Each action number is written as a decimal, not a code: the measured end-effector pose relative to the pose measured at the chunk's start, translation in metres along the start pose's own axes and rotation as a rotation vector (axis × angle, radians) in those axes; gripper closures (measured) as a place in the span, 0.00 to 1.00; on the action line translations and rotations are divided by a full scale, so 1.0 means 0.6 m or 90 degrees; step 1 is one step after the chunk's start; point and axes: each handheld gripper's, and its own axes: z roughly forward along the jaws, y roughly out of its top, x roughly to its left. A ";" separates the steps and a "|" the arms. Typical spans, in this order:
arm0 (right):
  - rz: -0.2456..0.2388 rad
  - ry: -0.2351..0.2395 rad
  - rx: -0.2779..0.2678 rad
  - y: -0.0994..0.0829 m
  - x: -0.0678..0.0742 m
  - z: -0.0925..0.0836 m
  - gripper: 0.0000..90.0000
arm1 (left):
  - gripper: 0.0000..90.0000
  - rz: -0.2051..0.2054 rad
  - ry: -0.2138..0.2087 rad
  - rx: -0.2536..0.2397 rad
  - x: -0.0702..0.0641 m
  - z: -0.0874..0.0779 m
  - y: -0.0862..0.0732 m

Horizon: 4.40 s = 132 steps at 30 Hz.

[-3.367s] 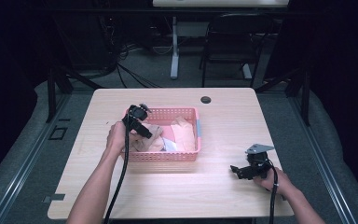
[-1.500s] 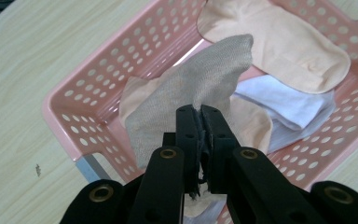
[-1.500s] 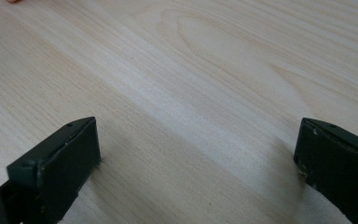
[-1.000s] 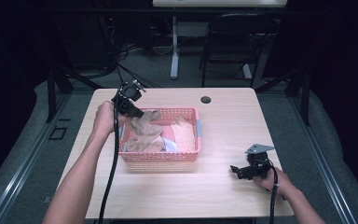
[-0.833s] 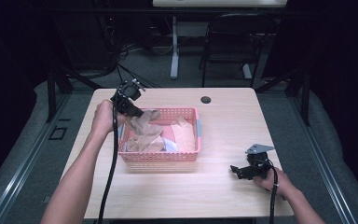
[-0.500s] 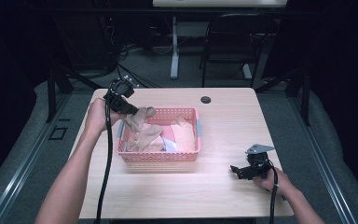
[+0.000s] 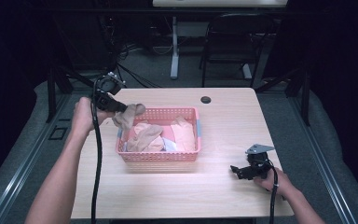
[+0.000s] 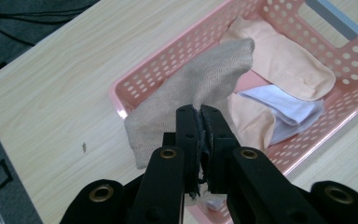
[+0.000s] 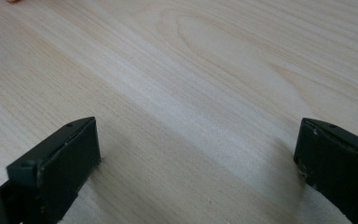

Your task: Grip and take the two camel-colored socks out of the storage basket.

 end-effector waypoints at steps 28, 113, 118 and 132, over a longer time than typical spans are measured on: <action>0.000 0.002 -0.001 0.001 0.000 0.002 0.00 | 0.96 -0.119 0.034 0.014 0.100 -0.045 -0.122; 0.005 0.001 -0.004 -0.002 0.001 -0.001 0.00 | 0.00 -0.097 0.016 0.026 0.045 0.058 -0.078; 0.004 0.003 -0.004 -0.002 0.001 -0.001 0.00 | 0.01 -0.075 -0.002 0.028 0.025 0.082 -0.059; 0.004 0.003 -0.004 -0.002 0.001 -0.001 0.00 | 0.05 -0.044 -0.038 0.061 -0.012 0.165 -0.032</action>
